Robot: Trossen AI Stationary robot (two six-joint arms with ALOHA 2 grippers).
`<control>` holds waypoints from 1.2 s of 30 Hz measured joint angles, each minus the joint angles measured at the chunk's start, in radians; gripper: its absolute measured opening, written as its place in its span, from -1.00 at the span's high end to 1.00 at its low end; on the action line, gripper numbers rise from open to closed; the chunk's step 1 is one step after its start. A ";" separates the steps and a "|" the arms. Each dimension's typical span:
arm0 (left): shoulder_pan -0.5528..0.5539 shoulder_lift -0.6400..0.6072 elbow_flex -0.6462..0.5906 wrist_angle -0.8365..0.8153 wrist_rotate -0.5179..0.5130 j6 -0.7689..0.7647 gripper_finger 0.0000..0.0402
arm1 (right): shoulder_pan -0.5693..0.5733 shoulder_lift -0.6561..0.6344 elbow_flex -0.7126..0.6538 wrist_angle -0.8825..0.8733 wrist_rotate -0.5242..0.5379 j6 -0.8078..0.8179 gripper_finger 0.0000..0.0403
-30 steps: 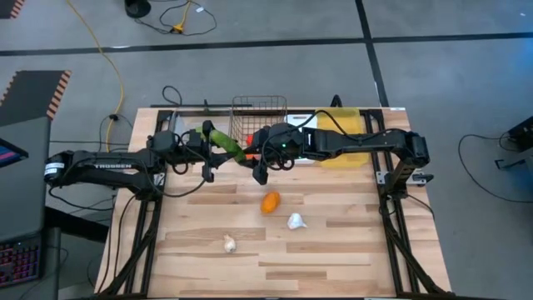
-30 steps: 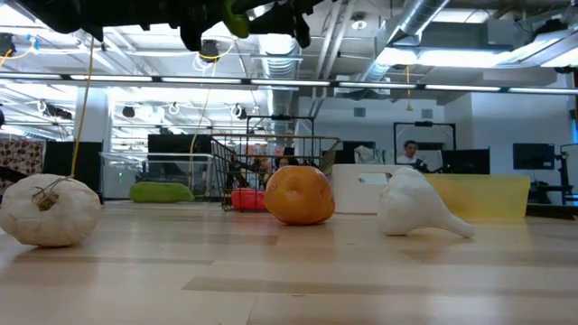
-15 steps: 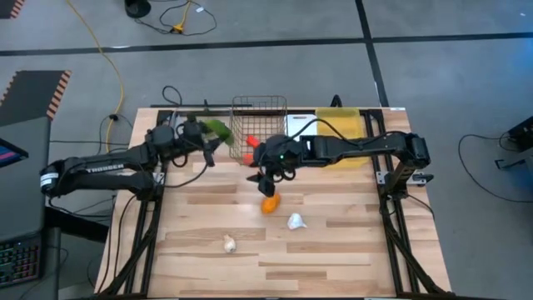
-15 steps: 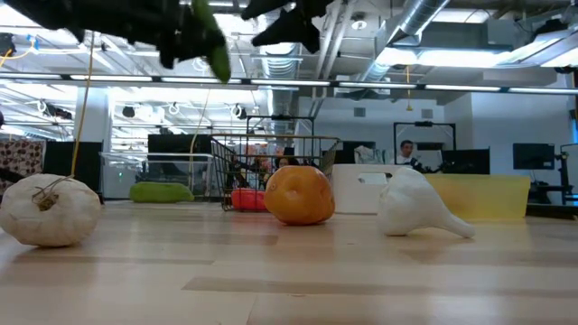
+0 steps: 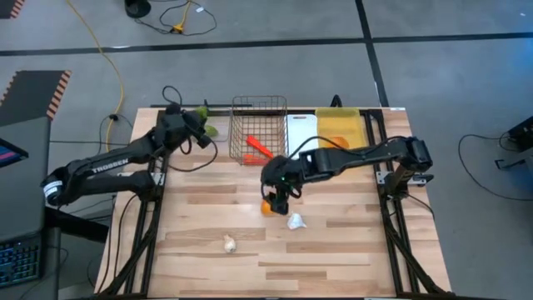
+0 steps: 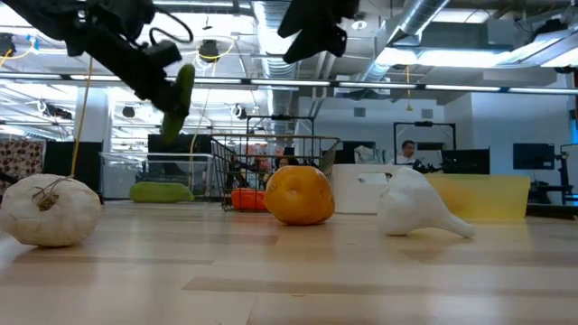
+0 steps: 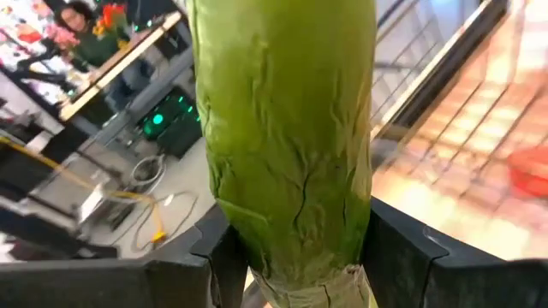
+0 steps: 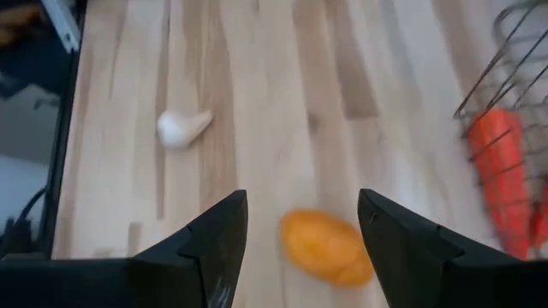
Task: Sort produce into baskets
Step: Put the cucumber into the transparent bin, then put the top garlic into the white bin
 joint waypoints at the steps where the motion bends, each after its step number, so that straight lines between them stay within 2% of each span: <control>1: 0.013 0.014 0.000 0.000 0.000 0.013 0.13 | 0.012 0.000 0.000 -0.012 0.000 0.007 -0.24; 11: 0.076 0.165 0.000 0.001 -0.023 0.048 0.11 | 0.108 0.000 0.000 -0.130 0.006 0.048 -0.24; 17: 0.076 0.237 0.000 0.009 -0.086 0.013 -0.07 | 0.148 0.000 0.000 -0.173 0.017 0.113 -0.24; 21: 0.076 0.260 0.000 0.008 -0.085 -0.006 -0.21 | 0.176 0.000 -0.018 -0.209 0.106 0.150 -0.24; 28: 0.076 0.263 0.000 0.010 -0.085 -0.013 -0.39 | 0.204 0.000 -0.116 -0.209 0.174 0.238 -0.24; 36: 0.075 0.263 0.000 0.009 -0.080 -0.028 -0.39 | 0.215 0.000 -0.254 -0.108 0.187 0.267 -0.24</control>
